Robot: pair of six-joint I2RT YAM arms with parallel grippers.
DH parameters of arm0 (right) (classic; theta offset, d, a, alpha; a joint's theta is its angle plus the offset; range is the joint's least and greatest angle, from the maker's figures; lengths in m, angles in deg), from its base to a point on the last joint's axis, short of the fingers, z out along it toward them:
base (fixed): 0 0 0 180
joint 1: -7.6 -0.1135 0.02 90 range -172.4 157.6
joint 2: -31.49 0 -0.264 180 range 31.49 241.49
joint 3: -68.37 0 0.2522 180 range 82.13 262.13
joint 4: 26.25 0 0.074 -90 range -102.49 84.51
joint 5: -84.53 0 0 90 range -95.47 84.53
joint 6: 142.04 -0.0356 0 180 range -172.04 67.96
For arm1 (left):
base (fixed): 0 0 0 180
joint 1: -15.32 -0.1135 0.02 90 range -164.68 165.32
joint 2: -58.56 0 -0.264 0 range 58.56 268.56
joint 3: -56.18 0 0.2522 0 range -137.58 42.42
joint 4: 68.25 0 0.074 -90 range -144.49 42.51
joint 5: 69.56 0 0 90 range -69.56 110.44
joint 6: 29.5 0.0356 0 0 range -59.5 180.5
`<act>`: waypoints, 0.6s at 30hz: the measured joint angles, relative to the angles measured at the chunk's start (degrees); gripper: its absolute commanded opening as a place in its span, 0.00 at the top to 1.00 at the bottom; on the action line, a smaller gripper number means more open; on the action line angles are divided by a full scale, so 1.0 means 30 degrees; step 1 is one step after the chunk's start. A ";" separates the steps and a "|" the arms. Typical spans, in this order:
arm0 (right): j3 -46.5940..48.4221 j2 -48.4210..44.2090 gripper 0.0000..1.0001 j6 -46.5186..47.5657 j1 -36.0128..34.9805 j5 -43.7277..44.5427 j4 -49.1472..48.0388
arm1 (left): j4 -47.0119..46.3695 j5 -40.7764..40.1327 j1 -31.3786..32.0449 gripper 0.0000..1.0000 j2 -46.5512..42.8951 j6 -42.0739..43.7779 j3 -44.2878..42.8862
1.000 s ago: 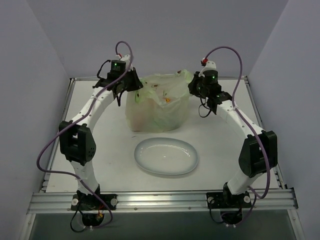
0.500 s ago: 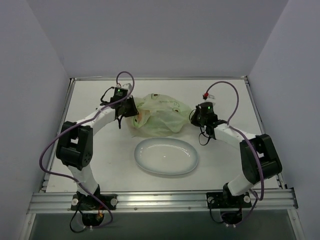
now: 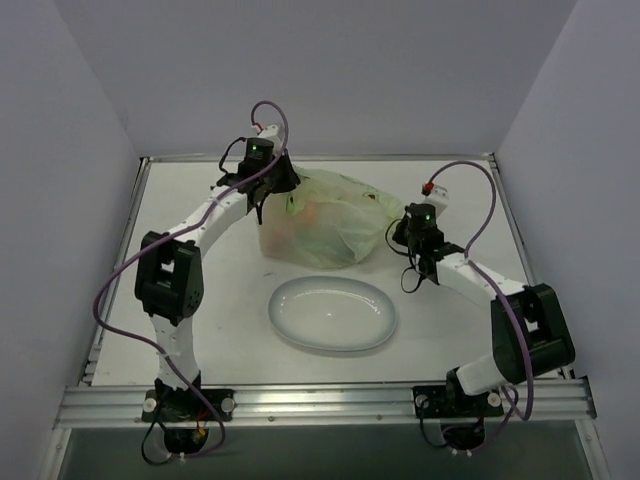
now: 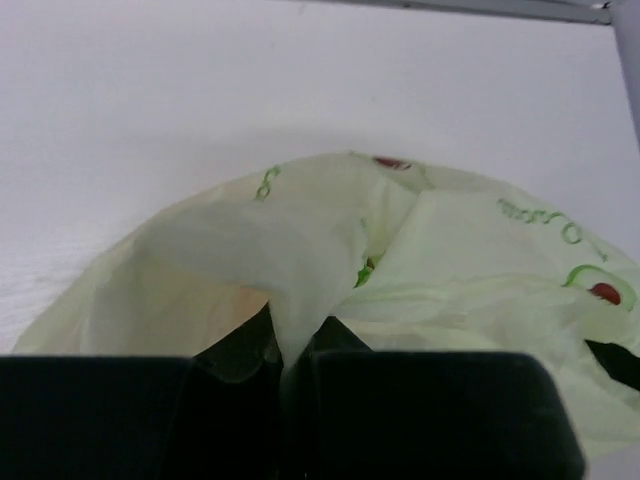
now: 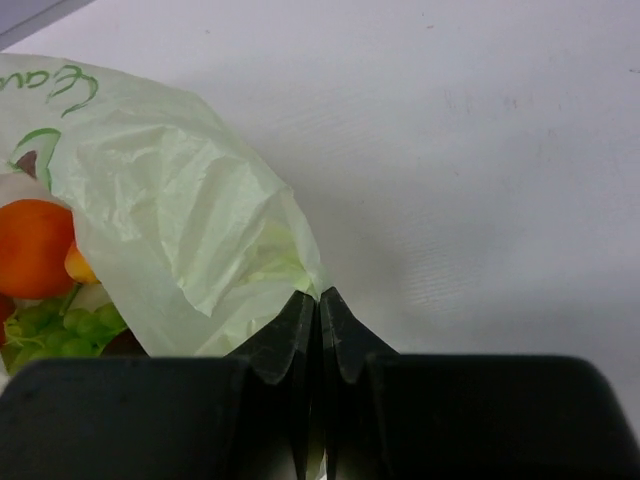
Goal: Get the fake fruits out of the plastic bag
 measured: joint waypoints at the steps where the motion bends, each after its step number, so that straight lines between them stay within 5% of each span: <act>1: 0.0000 0.0219 1.00 -0.0029 0.0022 0.0058 -0.0044 | -0.0219 -0.0146 0.0007 0.97 -0.0408 -0.0073 0.0998; 5: -0.0007 0.1698 0.91 -0.0415 0.0029 0.0095 -0.0080 | -0.0073 -0.0634 -0.0568 0.27 -0.1464 -0.0459 0.5020; 8: -0.0087 0.1770 0.85 -0.0495 0.0015 0.0073 0.0117 | 0.0583 -0.1093 -0.1027 0.09 -0.1785 -0.0721 0.6411; 14: -0.0080 0.0029 0.84 -0.0342 -0.0233 -0.0138 0.0481 | 0.1865 -0.3978 0.0539 0.15 -0.7082 -0.0503 0.7242; 18: 0.0080 -0.0619 0.85 -0.0277 -0.0372 -0.0386 0.0510 | 0.1843 -0.7045 0.3111 0.50 -1.2998 -0.0641 0.8488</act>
